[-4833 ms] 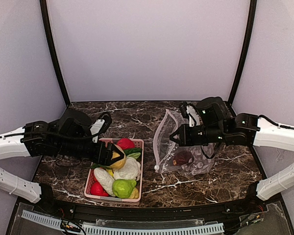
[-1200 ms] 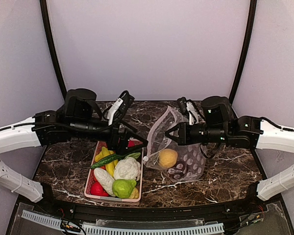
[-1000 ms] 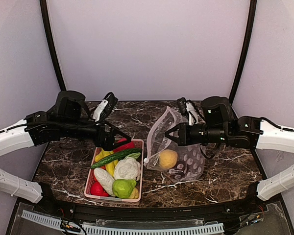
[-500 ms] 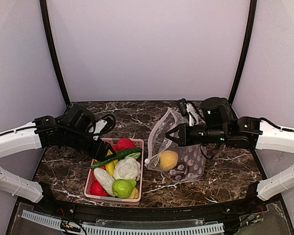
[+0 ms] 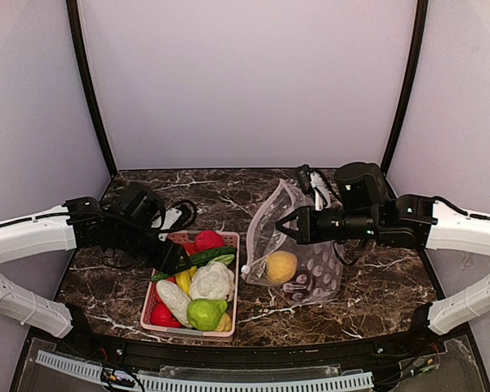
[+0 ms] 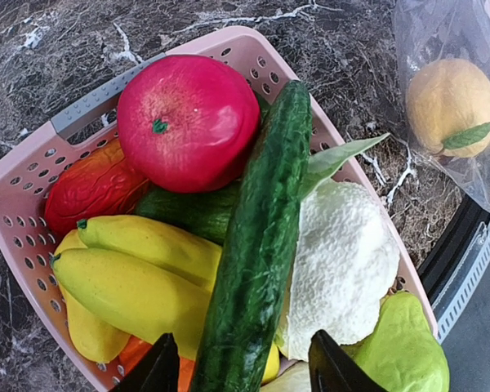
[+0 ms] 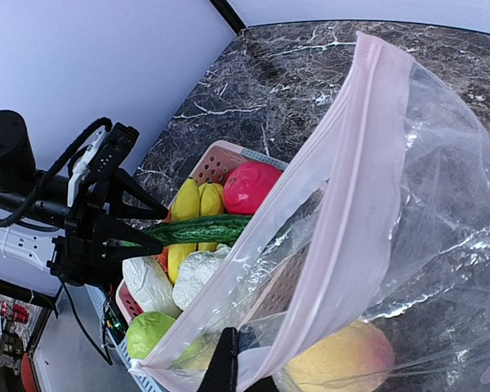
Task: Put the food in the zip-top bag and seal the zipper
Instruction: Pick up the fake vegetable from the bin.
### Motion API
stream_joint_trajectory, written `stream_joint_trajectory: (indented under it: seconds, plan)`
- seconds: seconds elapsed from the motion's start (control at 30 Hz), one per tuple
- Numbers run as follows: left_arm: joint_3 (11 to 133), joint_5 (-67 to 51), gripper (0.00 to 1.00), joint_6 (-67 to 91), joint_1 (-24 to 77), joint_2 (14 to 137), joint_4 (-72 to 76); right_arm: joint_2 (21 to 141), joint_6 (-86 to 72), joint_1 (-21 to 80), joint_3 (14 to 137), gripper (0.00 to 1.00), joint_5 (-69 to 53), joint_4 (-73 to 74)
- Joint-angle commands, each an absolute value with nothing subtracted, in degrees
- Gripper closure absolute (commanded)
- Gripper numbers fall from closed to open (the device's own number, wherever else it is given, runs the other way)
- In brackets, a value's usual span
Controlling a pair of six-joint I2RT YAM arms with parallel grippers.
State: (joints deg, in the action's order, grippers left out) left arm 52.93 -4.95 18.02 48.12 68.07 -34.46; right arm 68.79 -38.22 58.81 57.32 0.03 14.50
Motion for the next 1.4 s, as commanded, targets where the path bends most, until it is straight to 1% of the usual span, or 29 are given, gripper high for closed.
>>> stream_joint_trajectory:
  seconds: [0.0, 0.43, 0.6, 0.83, 1.0, 1.37]
  plan:
    - [51.77, -4.77, 0.46, 18.03, 48.02, 68.41, -35.87, 69.30, -37.89, 58.40, 57.89, 1.00, 0.26, 13.27]
    - [51.05, -4.00, 0.55, 17.94, 48.05, 69.17, -36.73, 69.26, -37.99, 58.31, 57.66, 1.00, 0.26, 13.18]
    - [50.89, -3.84, 0.62, 18.02, 48.07, 69.04, -36.97, 69.07, -37.98, 58.30, 57.56, 1.00, 0.26, 13.18]
    - [50.98, -4.80, 0.68, 17.87, 48.07, 68.48, -36.92, 68.87, -37.94, 58.31, 57.38, 1.00, 0.21, 13.18]
    - [51.17, -4.85, 0.70, 18.04, 48.07, 67.38, -36.98, 68.82, -37.95, 58.32, 57.19, 1.00, 0.26, 13.14]
    - [53.42, -0.71, 0.73, 19.69, 48.03, 61.84, -37.35, 68.82, -36.84, 57.62, 57.45, 1.00, 0.35, 13.36]
